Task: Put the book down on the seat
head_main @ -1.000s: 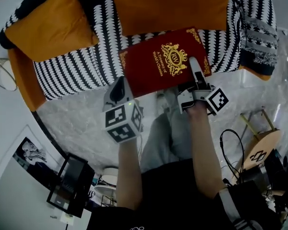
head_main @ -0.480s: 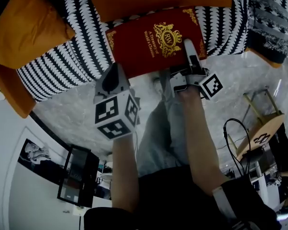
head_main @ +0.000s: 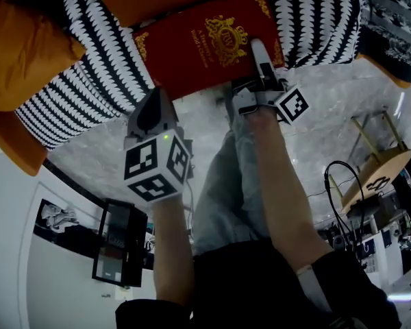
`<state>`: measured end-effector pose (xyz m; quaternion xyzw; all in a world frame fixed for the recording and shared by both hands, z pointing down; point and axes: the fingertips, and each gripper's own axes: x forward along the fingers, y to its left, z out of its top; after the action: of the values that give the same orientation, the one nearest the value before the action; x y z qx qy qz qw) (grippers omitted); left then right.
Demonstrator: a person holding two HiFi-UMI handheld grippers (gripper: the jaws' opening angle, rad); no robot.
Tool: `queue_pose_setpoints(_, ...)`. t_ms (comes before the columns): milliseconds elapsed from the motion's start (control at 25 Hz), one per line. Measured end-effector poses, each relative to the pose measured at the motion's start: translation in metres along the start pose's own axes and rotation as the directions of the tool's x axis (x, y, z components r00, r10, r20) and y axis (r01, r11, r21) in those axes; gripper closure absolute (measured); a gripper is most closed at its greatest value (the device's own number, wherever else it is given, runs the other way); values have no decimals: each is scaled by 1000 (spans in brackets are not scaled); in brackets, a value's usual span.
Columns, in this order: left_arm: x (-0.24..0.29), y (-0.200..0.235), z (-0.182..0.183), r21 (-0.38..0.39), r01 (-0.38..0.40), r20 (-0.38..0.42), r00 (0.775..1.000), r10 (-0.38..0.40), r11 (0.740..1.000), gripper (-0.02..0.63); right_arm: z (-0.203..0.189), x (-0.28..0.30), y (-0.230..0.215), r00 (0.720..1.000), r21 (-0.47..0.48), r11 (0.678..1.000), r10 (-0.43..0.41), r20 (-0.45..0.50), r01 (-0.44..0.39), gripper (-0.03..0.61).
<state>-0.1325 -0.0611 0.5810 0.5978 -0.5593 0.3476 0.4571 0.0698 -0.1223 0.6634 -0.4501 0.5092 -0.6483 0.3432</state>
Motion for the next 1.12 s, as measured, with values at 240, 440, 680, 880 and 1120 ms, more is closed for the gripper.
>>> queue_pose_setpoints(240,6,-7,8,-7,17,13,1000,-17,1000,600,-1,9,-9,1000,6,1000,13,-1,-13,342)
queue_pose_setpoints(440,8,-11,12,-16,17,21,1000,-17,1000,600,2,6,-32,996,-46,995,-90,-1,89,337)
queue_pose_setpoints(680,3,-14,13,-26,9,31,999,-8,1000,600,7,4,-45,986,-34,986,-165,-5,165,290)
queue_pose_setpoints(880,3,-15,21,-53,22,76,997,-18,998,600,8,10,-48,973,-114,970,-222,-56,214,226)
queue_pose_setpoints(1120,-8,-11,18,-70,15,101,995,-8,997,600,-2,6,-50,952,-153,947,-296,-75,283,167)
